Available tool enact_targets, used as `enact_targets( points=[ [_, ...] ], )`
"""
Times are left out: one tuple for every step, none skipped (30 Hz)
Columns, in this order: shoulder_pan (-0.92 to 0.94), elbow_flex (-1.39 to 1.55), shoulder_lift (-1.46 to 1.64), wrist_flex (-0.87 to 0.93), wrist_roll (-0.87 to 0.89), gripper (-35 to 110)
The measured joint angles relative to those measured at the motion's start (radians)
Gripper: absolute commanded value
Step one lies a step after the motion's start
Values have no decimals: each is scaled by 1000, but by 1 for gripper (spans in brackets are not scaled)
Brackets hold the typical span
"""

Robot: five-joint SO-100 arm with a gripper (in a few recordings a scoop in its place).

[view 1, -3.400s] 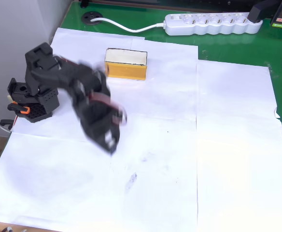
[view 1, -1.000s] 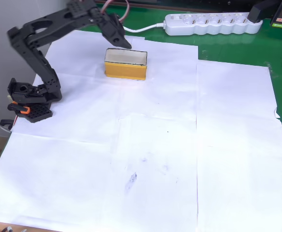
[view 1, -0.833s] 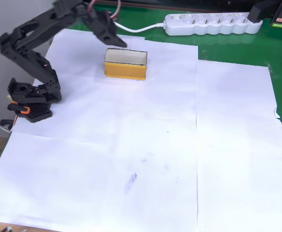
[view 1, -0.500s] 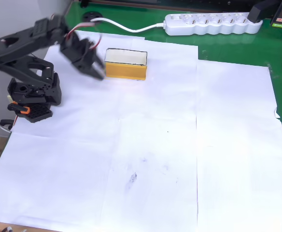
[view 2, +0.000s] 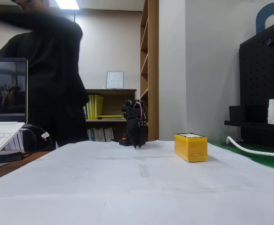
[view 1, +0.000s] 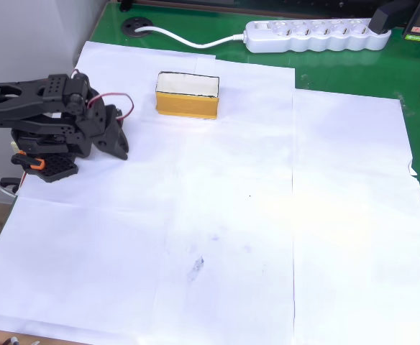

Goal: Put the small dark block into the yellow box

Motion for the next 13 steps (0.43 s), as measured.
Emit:
enact_targets(
  points=[
    [-5, -3, -15, 23, 0, 0],
    [-9, 0, -28, 32, 6, 0],
    [-9, 2, -37, 32, 8, 0],
    [-9, 3, -41, 34, 9, 0],
    [-8, 3, -41, 34, 9, 0],
    [0, 3, -41, 34, 9, 0],
    [8, 3, -41, 34, 9, 0],
    [8, 3, -41, 34, 9, 0],
    [8, 3, -41, 34, 9, 0],
    [8, 3, -43, 35, 6, 0],
    [8, 6, -51, 40, 2, 0],
    [14, 6, -52, 40, 0, 0],
    [20, 6, -52, 40, -2, 0]
  ],
)
